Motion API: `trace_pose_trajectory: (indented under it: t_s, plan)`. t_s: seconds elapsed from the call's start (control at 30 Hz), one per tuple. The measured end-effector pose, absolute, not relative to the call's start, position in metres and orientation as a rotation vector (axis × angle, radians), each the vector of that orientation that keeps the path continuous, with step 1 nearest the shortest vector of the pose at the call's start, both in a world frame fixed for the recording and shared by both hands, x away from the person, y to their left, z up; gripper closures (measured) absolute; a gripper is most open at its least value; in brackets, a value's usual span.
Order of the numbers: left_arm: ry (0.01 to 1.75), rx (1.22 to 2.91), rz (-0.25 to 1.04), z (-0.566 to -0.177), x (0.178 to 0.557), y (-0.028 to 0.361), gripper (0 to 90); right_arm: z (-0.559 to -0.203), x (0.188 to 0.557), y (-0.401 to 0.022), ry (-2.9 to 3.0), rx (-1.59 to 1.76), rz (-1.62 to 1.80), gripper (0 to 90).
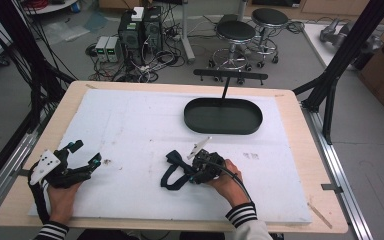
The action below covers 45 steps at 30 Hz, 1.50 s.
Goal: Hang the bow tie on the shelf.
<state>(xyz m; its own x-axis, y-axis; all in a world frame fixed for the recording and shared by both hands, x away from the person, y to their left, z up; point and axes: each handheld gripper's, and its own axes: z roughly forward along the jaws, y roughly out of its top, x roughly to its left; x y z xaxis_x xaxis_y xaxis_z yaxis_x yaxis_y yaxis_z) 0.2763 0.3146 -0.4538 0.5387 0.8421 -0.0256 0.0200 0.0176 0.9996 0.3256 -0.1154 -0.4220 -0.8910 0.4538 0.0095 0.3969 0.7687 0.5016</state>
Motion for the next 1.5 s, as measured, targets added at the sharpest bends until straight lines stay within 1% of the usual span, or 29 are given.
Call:
trace_pose_trajectory:
  t_s: [0.07, 0.1, 0.13, 0.2, 0.37, 1.5]
  plan:
    - [0.801, 1.421, 0.759, -0.454, 0.276, 0.315, 15.3, -0.422, 0.325, -0.115, 2.851, 0.686, 0.769, 64.6]
    - [0.801, 1.420, 0.760, -0.454, 0.276, 0.315, 15.3, -0.421, 0.325, -0.115, 2.853, 0.692, 0.764, 69.3]
    - [0.801, 1.421, 0.760, -0.454, 0.276, 0.315, 15.4, -0.420, 0.325, -0.115, 2.855, 0.690, 0.759, 72.1]
    - [0.801, 1.422, 0.759, -0.454, 0.276, 0.315, 15.3, -0.420, 0.325, -0.115, 2.861, 0.703, 0.758, 75.1]
    - [0.801, 1.420, 0.759, -0.454, 0.276, 0.315, 15.4, -0.419, 0.325, -0.116, 2.849, 0.709, 0.751, 77.9]
    - [0.800, 1.422, 0.760, -0.454, 0.276, 0.314, 15.3, -0.387, 0.326, -0.138, 2.539, 0.747, 1.123, 78.2]
